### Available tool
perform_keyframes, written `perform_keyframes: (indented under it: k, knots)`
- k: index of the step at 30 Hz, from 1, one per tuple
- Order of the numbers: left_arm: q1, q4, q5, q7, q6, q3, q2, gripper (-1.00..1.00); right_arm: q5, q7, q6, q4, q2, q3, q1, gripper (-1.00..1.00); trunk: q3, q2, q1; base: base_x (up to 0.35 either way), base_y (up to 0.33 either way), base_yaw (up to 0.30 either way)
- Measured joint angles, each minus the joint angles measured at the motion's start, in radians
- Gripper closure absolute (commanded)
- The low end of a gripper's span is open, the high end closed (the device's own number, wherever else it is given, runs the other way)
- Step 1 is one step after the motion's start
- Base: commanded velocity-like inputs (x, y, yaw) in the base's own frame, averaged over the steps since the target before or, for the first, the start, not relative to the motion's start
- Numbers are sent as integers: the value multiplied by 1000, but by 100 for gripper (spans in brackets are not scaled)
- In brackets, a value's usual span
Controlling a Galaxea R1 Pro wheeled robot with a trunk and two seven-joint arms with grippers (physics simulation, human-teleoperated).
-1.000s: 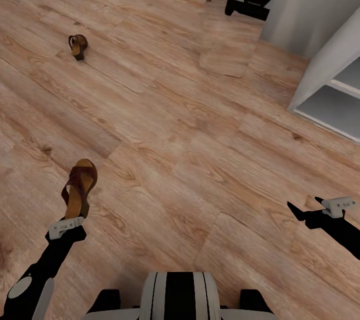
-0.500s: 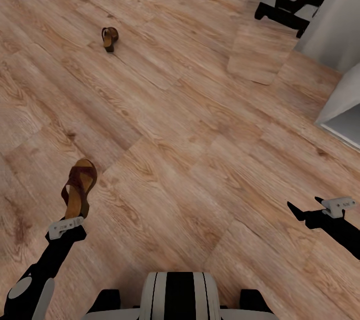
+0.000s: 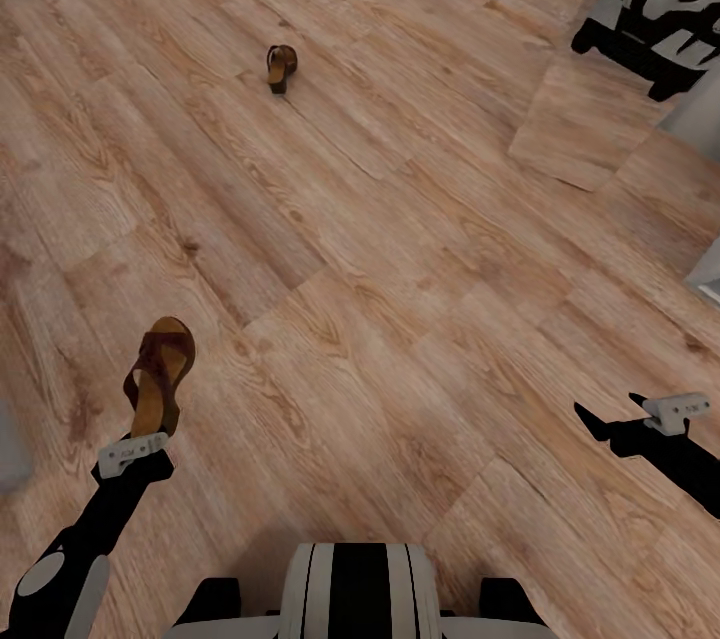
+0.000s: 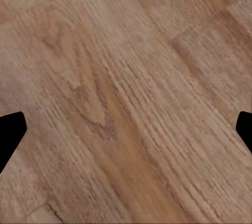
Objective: Pick up the two gym shoes and the two sandals from the corridor floor and place them onto the hallstand (shoe rack) in the corridor, making sure they are on the rack and not on the floor. Arrange them so the two gym shoes are next to each other and the two sandals are next to each other.
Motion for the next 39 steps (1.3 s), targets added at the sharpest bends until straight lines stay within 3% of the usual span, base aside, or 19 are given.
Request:
perform_keyframes:
  k: [11, 39]
  knots:
    - [-2, 0, -2, 2, 11, 1, 0, 100, 0, -1, 0, 0, 0, 0, 0, -100, 0, 0, 0, 79, 0, 285]
    - [-3, 1, -3, 3, 14, -5, -2, 100, 0, 0, 0, 1, -1, -1, 0, -100, 0, 0, 0, 311, 0, 260]
